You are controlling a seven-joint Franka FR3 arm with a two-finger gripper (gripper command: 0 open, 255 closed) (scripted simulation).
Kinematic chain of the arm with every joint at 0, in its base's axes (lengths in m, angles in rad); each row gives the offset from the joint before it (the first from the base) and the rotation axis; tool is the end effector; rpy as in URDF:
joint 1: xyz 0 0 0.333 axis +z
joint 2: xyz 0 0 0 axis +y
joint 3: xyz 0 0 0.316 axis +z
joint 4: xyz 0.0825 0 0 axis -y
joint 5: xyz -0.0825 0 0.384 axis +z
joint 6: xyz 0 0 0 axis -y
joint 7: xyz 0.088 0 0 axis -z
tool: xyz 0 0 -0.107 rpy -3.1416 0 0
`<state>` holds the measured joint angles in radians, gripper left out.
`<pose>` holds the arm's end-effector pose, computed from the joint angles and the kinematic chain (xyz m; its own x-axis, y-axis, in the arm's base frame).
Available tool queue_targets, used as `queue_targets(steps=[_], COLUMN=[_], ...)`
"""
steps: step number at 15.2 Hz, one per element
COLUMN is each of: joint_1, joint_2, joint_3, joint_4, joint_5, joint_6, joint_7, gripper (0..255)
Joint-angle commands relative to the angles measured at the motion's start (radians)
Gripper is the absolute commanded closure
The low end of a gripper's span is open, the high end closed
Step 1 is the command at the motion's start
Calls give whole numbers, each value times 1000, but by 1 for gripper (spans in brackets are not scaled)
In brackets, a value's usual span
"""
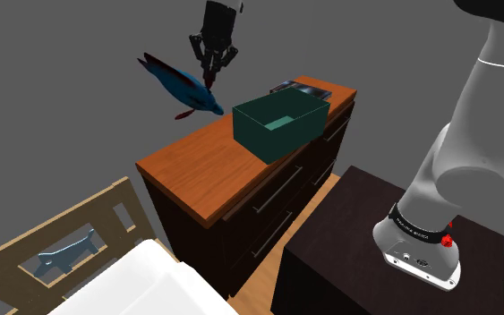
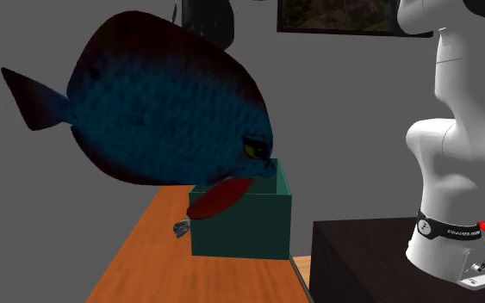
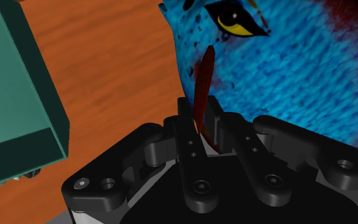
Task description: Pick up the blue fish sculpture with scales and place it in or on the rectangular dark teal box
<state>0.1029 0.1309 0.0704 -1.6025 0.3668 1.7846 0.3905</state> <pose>0.5955 0.1331 0.5585 0.9589 -0.2639 -0.1039 -0.2836 -0.8931 -0.3492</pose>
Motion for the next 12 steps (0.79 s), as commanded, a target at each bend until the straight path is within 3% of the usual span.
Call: queue_targets(steps=[1,12], joint_1=[-25,-154], joint_2=[-38,-161], joint_3=[-18,-141], joint_4=[-41,-161], joint_5=[7,5], joint_6=[-11,-105], joint_7=[-43,-276], gripper=[255,255])
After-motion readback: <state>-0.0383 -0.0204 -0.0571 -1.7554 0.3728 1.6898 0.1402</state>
